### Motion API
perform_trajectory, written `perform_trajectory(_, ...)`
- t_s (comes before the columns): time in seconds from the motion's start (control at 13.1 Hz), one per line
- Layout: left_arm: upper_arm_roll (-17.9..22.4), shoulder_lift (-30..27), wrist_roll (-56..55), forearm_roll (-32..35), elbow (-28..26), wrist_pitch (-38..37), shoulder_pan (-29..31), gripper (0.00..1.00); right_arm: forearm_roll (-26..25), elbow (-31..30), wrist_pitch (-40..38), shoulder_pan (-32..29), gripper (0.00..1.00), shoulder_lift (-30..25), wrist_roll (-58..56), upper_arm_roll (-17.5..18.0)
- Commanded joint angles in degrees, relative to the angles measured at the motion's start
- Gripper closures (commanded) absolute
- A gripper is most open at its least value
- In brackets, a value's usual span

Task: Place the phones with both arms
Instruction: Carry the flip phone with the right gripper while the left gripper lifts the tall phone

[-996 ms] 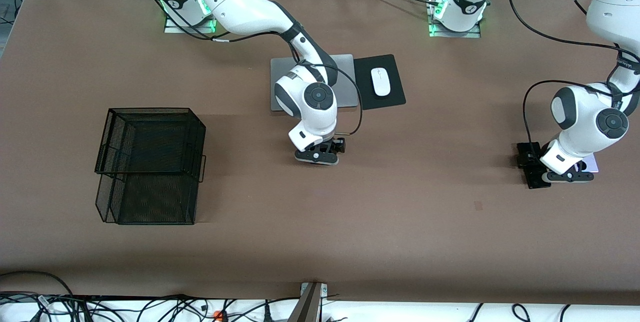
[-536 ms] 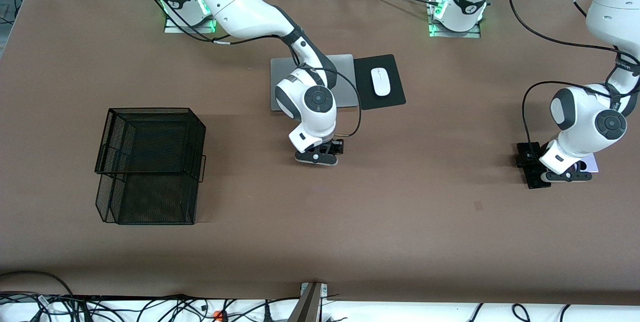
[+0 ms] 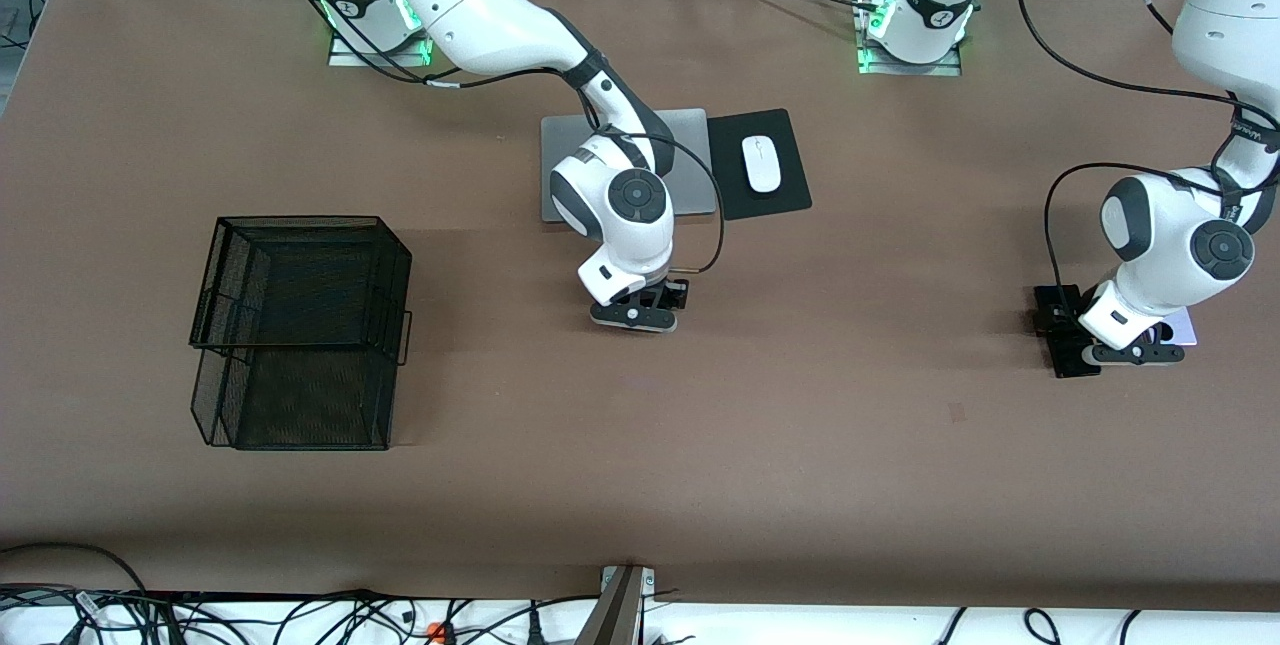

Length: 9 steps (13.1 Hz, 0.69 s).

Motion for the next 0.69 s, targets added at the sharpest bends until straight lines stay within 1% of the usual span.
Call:
perform_trajectory(0.0, -0.7, 0.5, 1.0, 1.6, 0.6, 0.2, 1.1, 0.69, -0.8, 0.2, -6.1, 0.0, 1.0, -4.8, 0.3, -0.2)
perform_trajectory(0.31, -0.7, 0.4, 1.1, 1.6, 0.7, 0.2, 1.1, 0.71, -0.9, 0.1, -17.8, -1.5, 1.0, -14.3, -0.8, -0.3)
perform_trajectory(0.46, -0.7, 0.0, 1.0, 1.6, 1.5, -0.3, 1.0, 0.71, -0.6, -0.1, -23.2, -3.3, 1.0, -19.0, -4.6, -0.2)
perform_trajectory(0.61, -1.2, -1.5, 1.0, 1.6, 1.5, -1.2, 1.0, 0.71, -0.3, -3.2, -28.5, -4.5, 1.0, -24.0, -9.4, -2.3)
